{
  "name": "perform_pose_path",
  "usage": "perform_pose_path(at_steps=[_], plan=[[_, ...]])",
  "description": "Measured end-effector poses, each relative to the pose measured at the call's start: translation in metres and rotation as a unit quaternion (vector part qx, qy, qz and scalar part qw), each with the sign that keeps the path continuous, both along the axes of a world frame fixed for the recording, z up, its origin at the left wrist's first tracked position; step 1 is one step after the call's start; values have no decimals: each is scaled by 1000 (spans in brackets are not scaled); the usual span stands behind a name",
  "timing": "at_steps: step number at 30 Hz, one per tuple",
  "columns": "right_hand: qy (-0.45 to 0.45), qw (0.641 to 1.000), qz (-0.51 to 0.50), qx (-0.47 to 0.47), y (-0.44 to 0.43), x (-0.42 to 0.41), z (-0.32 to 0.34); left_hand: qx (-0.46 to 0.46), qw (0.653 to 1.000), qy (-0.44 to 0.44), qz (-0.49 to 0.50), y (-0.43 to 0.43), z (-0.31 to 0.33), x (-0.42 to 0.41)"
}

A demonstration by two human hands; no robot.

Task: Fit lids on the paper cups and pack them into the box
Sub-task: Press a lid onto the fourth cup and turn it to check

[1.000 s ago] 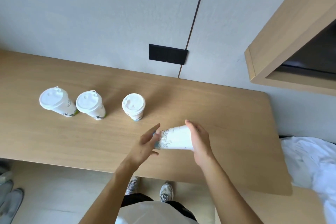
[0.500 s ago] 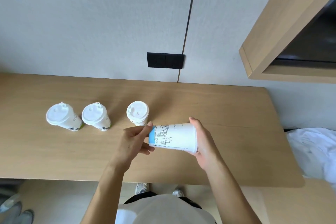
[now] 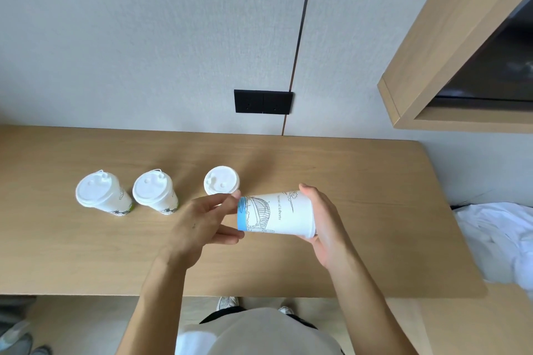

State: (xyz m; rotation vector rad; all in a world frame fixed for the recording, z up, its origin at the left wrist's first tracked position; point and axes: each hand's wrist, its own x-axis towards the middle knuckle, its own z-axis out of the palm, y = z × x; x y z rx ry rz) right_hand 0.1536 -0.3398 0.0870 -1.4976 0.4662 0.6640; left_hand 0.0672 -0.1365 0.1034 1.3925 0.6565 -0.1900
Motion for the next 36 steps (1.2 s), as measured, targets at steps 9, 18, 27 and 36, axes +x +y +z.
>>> perform_pose_path(at_steps=[9,18,27,36], plan=[[2,1000,2,7,5,-6,0,-10,1000,-1,10,3,-5,-6],[0,1000,6,21,8,-10,-8,-26,999,-13,22,5,-5,-14],[-4,1000,-1,24,8,-12,-5,-23,1000,1,19,5,-5,-14],[-11,998,-12,57,6,-9,0,-33,999,-13,32,5,-7,-11]])
